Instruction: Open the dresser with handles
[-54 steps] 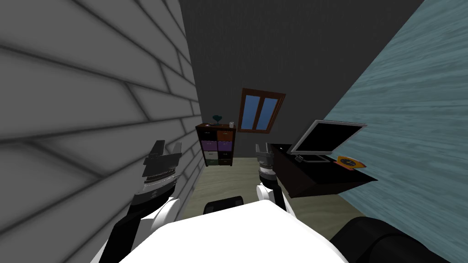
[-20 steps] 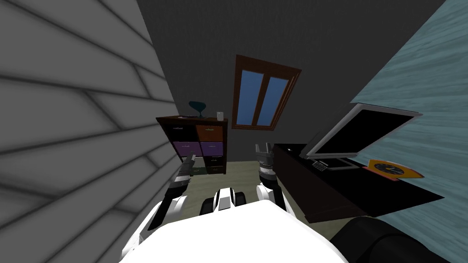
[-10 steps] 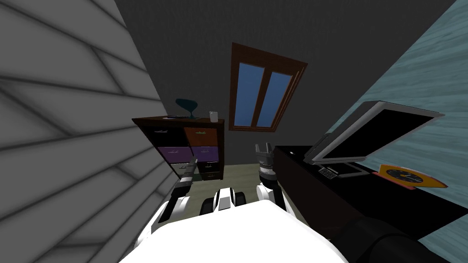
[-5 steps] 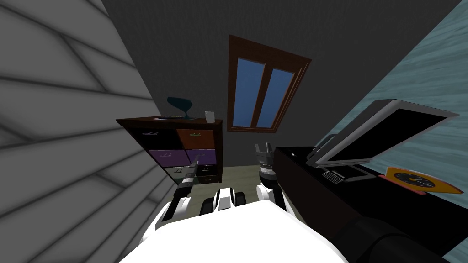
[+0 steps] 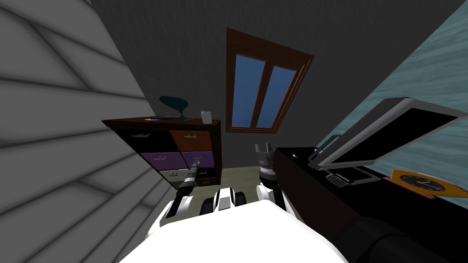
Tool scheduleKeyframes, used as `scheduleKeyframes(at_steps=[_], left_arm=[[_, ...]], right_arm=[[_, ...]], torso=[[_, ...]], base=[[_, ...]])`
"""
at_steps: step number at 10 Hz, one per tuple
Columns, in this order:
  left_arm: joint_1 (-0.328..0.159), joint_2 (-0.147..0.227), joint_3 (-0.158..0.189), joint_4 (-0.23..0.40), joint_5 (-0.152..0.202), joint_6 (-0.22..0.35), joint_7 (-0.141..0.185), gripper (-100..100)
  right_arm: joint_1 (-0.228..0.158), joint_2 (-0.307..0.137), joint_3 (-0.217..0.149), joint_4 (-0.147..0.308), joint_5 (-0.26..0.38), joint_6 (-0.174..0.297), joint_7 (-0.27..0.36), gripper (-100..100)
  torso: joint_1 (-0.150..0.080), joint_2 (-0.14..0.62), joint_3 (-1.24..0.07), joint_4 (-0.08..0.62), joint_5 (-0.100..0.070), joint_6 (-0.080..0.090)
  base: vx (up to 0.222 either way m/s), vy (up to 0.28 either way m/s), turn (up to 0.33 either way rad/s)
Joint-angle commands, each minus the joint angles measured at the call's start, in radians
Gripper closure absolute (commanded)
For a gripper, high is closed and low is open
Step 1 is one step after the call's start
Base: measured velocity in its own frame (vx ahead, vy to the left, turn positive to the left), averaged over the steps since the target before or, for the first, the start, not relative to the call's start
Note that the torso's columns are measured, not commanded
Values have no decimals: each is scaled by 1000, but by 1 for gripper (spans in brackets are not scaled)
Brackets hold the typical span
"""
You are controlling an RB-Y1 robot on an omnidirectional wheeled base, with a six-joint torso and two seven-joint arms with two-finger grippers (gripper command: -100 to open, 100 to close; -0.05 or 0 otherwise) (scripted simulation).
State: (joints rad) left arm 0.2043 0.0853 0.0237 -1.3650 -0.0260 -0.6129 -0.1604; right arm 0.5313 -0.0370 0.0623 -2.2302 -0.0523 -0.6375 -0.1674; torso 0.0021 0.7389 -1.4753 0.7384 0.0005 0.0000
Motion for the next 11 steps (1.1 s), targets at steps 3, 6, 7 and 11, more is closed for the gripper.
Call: scheduleKeyframes(at_steps=[3,6,7,11], left_arm=[[0,-1,0,-2,0,7,0,100],[13,8,-7,-39,0,27,8,100],[16,10,-9,-50,0,34,10,100],[-7,28,-1,-47,6,65,12,-100]], right_arm=[[0,0,0,0,0,0,0,0],[-1,0,0,0,0,0,0,0],[-1,0,0,0,0,0,0,0],[0,0,0,0,0,0,0,0]], torso=[[-2,3,1,0,-1,0],[-2,5,3,1,0,0],[-2,2,1,0,0,0],[-2,-13,-8,-4,0,0]], base=[[-10,0,3],[-162,5,20],[-202,-28,18],[69,-13,-10]])
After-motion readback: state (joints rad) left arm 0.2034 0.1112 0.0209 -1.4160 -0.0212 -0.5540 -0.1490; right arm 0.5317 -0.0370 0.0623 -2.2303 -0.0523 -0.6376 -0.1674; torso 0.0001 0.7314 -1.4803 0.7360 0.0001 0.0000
